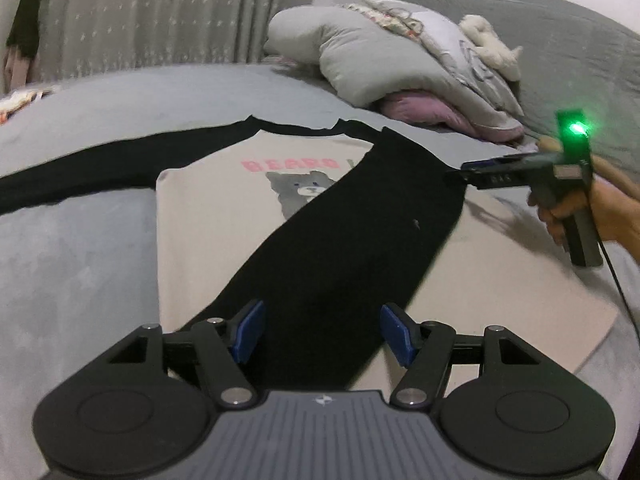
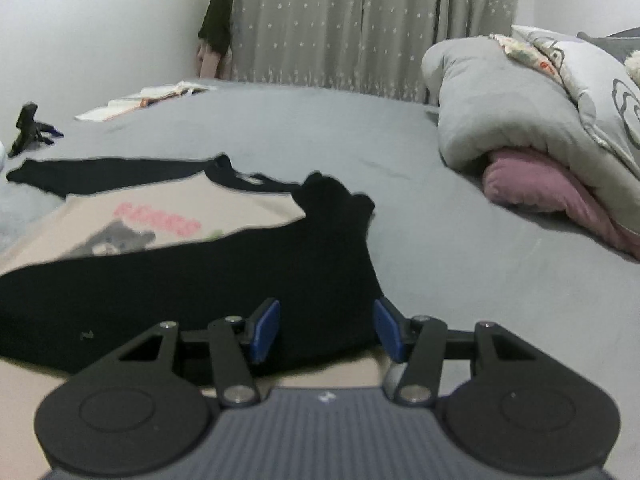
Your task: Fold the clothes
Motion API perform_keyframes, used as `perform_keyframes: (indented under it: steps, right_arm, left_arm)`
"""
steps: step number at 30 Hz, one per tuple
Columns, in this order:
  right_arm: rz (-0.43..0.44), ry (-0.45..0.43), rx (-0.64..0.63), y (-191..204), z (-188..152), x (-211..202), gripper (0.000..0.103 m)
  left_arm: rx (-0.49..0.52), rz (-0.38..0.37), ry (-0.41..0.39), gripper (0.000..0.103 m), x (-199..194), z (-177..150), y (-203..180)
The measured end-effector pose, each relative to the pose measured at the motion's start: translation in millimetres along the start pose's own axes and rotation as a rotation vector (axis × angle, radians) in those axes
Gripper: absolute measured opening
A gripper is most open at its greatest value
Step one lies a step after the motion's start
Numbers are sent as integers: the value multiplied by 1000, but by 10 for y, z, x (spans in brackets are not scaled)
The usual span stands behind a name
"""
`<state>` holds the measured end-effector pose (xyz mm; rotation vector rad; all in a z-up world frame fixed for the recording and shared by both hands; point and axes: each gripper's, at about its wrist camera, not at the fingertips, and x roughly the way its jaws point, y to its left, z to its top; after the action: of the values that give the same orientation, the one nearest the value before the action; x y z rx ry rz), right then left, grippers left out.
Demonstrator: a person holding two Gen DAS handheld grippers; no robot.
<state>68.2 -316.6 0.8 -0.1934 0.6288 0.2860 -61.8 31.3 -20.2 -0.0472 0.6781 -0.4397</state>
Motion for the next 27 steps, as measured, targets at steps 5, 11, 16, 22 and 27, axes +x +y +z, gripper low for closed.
perform_keyframes:
  steps: [5,11,16,22,27]
  right_arm:
    - [3,10,-6,-40,-60,4,54]
    - [-23,9,-5,-101,16,-156,67]
    - [-14,-2,54,-231,187,-261,66]
    - [9,30,95,-363,587,28,62]
    - [65,56,191,-487,864,430,55]
  left_arm:
    - [49,10,12,65,-108,-100,-7]
    - [124,30,-10,65,-261,92,-56]
    - [147,-76,-77,65,-190,474,-111]
    - [160,-171,-41,65,303,602,-253]
    - [151,-187,-15,65,584,470,-244]
